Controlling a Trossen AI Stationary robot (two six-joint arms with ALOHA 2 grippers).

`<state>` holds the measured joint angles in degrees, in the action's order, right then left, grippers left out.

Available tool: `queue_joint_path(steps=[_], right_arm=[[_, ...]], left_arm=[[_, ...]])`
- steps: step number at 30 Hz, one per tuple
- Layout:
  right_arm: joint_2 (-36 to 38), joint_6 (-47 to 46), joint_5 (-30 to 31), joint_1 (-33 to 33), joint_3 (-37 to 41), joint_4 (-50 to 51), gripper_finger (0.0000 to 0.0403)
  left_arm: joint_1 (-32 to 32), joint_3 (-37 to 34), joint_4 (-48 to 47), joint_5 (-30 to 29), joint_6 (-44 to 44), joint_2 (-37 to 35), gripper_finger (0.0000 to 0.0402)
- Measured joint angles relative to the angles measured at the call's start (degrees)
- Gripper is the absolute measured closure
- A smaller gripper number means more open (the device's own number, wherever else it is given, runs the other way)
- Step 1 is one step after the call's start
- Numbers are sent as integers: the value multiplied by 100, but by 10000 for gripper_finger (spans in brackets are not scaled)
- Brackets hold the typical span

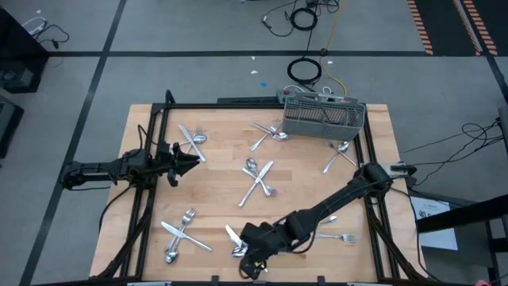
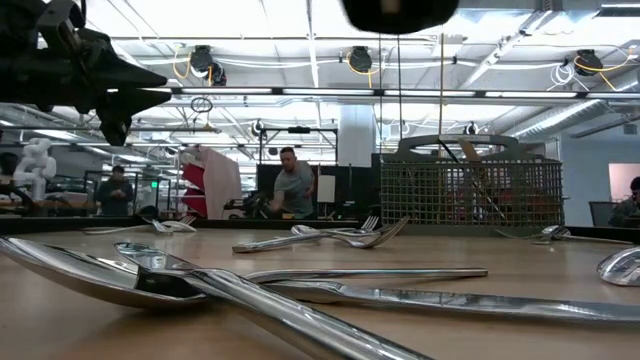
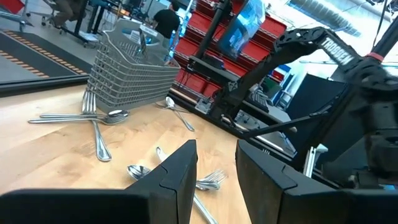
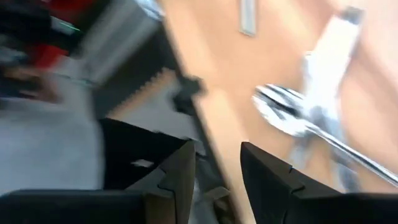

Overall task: Sort silverware
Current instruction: Put the silver table knife into the gray utensil holder

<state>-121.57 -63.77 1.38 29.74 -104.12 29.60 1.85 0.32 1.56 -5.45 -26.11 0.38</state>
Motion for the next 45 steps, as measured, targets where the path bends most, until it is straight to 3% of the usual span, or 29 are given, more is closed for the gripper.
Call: queue_joint_path(steps=[4, 11, 18, 23, 32, 45], right_arm=[[-677, 156, 79, 2, -1167, 1359, 284], [-1742, 449, 418, 151, -2536, 2065, 293], [-1874, -46, 1211, 336, -2608, 2247, 319], [-2089, -282, 1052, 335, -2605, 2286, 315], [-2252, -607, 1070, 279, -2598, 2678, 273], [-2360, -596, 1091, 284, -2600, 2657, 271]], left_arm=[[0, 0, -4, -4, -13, 0, 281], [0, 0, -13, -10, -77, 0, 281], [2, 0, -45, 182, -356, 2, 281], [2, 0, -47, 188, -472, 2, 281], [0, 0, -52, 201, -516, 2, 281], [0, 0, -59, 229, -658, 2, 281]])
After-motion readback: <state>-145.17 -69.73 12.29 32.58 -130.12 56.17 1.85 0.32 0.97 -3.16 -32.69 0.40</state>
